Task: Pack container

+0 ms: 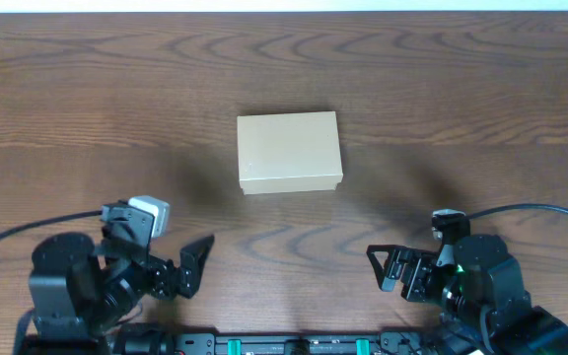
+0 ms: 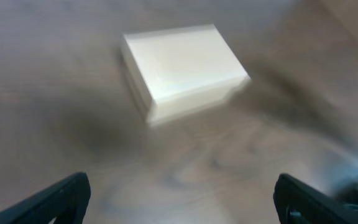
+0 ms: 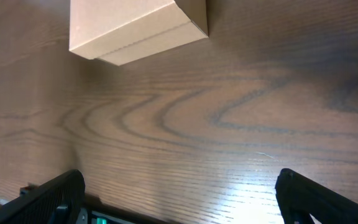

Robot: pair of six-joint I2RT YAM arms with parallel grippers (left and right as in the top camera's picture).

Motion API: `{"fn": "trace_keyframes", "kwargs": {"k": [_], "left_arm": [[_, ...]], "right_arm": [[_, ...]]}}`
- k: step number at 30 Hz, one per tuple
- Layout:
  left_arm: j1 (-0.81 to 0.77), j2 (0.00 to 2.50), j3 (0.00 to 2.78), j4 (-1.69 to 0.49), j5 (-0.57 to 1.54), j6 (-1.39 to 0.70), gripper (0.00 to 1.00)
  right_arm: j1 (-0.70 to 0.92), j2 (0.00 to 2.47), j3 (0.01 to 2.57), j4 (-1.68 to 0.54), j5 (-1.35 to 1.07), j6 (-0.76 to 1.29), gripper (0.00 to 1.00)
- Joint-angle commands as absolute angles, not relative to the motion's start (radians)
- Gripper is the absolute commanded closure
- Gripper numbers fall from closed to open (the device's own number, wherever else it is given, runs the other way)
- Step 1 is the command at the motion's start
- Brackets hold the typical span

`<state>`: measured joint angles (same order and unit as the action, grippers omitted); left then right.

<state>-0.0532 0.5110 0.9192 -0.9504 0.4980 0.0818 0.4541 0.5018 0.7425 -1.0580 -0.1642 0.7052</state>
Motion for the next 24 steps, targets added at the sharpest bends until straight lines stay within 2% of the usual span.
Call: {"fn": "trace_keyframes", "kwargs": {"k": [1,6,13,24], "left_arm": [[-0.051,0.419,0.807,-0.864,0.363,0.081,0.05],[0.002,0.241,0.577,-0.679,0.322,-0.005,0.05],[0.062,0.046,0.326,-0.528,0.239,-0.143,0.05],[0.061,0.004,0.141,-0.435,0.157,-0.166,0.05]], "right_arm": [[0.461,0.502,0.738,-1.06,-0.168,0.717,0.01],[0.461,0.502,0.738,-1.06,-0.168,0.717,0.01],[0.461,0.502,0.738,-1.06,-0.168,0.717,0.01],[0.461,0.502,0.738,-1.06,-0.168,0.717,0.01]]}}
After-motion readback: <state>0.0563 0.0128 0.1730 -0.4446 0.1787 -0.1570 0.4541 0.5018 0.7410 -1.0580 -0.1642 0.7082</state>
